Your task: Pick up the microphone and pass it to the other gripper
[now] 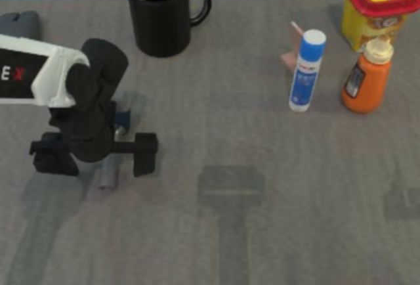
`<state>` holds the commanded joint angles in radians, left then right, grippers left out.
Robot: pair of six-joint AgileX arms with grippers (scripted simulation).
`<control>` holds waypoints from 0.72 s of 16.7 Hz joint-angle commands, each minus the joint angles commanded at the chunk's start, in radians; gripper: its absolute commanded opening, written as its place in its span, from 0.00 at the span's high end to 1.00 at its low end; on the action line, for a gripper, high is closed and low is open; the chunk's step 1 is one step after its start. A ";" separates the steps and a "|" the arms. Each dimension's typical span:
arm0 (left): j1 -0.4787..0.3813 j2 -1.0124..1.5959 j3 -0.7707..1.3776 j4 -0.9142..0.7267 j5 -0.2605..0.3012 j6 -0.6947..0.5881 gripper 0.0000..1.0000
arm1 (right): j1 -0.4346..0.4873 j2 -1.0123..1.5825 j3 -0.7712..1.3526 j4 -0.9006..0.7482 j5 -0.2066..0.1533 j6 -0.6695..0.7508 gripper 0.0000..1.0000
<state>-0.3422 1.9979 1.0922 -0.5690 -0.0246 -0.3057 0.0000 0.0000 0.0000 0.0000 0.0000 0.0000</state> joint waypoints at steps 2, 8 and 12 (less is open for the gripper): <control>0.000 0.000 0.000 0.000 0.000 0.000 0.15 | 0.000 0.000 0.000 0.000 0.000 0.000 0.00; 0.000 0.000 0.000 0.000 0.000 0.000 0.60 | 0.000 0.000 0.000 0.000 0.000 0.000 0.00; 0.000 0.000 0.000 0.000 0.000 0.000 0.90 | 0.000 0.000 0.000 0.000 0.000 0.000 0.00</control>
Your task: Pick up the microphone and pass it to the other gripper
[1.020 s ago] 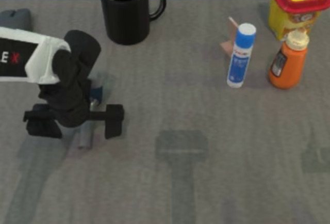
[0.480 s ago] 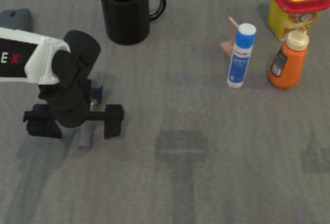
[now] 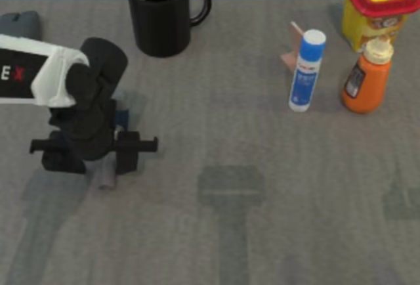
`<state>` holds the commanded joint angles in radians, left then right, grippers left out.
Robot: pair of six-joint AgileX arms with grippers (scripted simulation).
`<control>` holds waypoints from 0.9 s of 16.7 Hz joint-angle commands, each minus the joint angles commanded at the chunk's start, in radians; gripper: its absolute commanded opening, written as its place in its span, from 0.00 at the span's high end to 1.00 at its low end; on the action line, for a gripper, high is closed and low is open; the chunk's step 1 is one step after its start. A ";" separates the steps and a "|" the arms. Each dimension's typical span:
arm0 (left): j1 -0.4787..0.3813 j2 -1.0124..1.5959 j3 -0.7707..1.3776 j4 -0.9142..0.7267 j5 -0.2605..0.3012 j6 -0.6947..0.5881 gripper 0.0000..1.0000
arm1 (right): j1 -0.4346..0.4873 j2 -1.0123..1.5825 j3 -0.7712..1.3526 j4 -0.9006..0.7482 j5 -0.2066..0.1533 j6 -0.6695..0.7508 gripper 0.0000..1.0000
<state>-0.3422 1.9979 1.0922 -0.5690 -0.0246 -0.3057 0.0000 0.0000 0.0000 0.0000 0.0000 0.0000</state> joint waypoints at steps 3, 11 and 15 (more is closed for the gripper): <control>0.000 0.000 0.000 0.000 0.000 0.000 1.00 | 0.000 0.000 0.000 0.000 0.000 0.000 0.00; 0.000 -0.045 0.018 -0.019 -0.016 0.013 1.00 | 0.000 0.000 0.000 0.000 0.000 0.000 0.00; 0.000 -0.066 -0.002 0.087 0.030 0.039 1.00 | 0.000 0.000 0.000 0.000 0.000 0.000 0.00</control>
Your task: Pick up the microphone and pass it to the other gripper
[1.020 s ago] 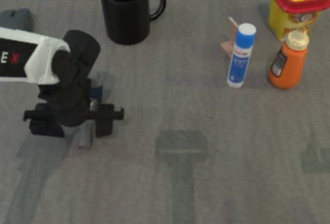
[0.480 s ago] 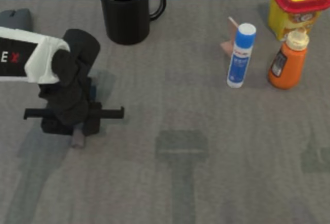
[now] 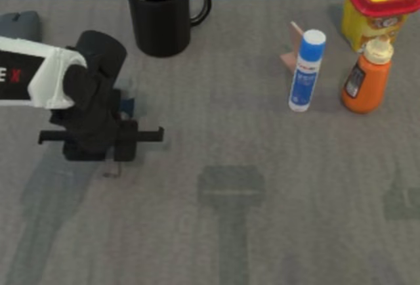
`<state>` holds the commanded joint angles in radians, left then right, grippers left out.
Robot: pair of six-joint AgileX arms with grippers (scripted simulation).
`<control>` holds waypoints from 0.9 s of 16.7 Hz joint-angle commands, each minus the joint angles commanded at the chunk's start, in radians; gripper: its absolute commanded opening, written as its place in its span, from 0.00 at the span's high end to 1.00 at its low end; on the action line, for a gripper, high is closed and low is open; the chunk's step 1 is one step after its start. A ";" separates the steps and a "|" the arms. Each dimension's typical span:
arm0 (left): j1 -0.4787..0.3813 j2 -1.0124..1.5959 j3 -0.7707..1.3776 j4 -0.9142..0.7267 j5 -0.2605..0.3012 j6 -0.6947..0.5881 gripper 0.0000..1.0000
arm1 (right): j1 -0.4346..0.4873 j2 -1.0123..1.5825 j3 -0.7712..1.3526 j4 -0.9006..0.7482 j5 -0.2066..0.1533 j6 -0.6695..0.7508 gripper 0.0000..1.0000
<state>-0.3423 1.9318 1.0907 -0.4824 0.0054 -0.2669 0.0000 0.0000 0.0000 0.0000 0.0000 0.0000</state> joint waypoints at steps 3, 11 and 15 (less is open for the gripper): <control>0.005 -0.037 -0.040 0.175 0.071 0.038 1.00 | 0.000 0.000 0.000 0.000 0.000 0.000 0.00; 0.031 -0.192 -0.228 0.860 0.328 0.176 1.00 | 0.000 0.000 0.000 0.000 0.000 0.000 0.00; 0.045 -0.290 -0.312 1.158 0.441 0.241 1.00 | 0.000 0.000 0.000 0.000 0.000 0.000 0.00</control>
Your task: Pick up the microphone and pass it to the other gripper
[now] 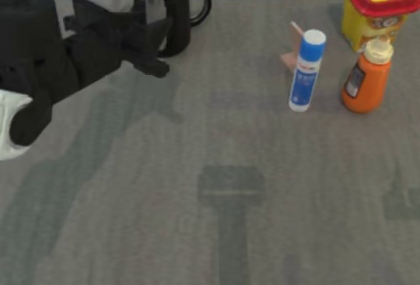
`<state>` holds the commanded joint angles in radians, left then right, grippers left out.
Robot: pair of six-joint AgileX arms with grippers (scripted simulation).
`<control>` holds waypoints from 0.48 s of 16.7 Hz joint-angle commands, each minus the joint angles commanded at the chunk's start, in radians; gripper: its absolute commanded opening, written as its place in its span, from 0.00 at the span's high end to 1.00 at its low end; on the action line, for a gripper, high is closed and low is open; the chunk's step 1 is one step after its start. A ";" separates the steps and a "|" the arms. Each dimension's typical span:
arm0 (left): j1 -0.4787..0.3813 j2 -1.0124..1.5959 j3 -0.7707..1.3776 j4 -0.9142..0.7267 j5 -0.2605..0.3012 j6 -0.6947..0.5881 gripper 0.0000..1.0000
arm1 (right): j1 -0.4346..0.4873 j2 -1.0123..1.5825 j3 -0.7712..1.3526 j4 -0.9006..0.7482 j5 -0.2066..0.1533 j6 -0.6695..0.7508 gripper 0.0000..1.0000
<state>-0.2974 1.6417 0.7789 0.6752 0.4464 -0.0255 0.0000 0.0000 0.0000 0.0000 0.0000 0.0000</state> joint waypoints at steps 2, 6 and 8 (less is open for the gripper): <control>0.006 -0.043 -0.027 0.091 0.040 0.025 1.00 | 0.000 0.000 0.000 0.000 0.000 0.000 0.00; 0.010 -0.075 -0.044 0.148 0.067 0.044 1.00 | 0.000 0.000 0.000 0.000 0.000 0.000 0.00; 0.010 -0.075 -0.044 0.148 0.067 0.044 1.00 | 0.000 0.000 0.000 0.000 0.000 0.000 0.00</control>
<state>-0.2876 1.5663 0.7347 0.8229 0.5131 0.0181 0.0000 0.0000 0.0000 0.0000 0.0000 0.0000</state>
